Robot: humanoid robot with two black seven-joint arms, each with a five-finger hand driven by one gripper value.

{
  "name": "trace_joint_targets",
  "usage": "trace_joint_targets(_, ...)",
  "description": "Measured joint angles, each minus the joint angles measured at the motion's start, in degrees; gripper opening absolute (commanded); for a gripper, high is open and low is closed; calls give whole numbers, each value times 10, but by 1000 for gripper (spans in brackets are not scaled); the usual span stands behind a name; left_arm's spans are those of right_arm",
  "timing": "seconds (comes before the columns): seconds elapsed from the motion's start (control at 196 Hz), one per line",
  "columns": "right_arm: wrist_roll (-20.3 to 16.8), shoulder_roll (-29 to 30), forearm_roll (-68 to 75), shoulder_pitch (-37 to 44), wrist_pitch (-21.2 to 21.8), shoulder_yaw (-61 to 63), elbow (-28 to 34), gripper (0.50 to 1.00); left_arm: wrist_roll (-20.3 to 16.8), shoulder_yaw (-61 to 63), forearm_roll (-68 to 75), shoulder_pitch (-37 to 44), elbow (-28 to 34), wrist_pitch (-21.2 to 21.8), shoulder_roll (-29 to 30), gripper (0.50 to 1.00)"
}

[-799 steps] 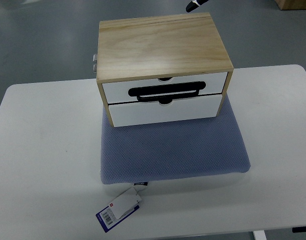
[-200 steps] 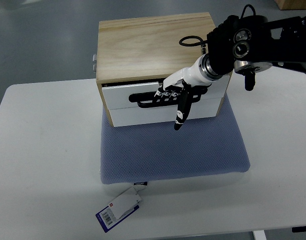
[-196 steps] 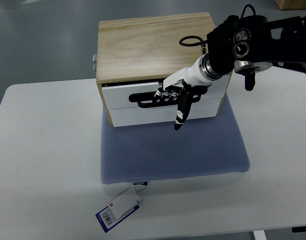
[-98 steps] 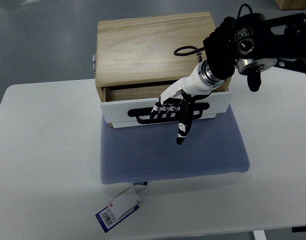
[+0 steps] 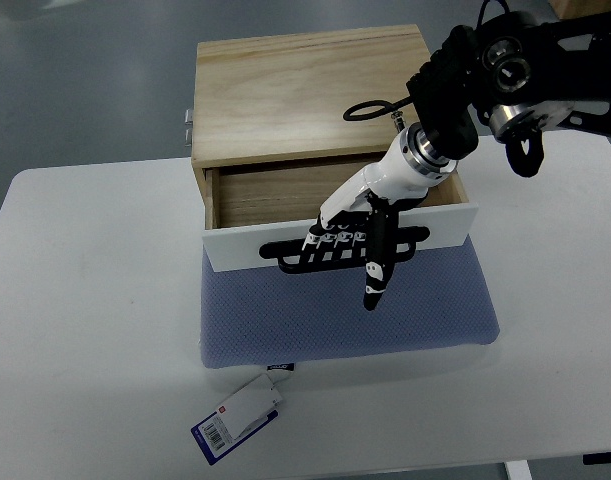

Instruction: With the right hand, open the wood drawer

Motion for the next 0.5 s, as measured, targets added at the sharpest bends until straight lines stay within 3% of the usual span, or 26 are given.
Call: trace_joint_targets(0.501,1,-26,3,13,1,0,15,944,0,1,0,0,0,0,0,1000)
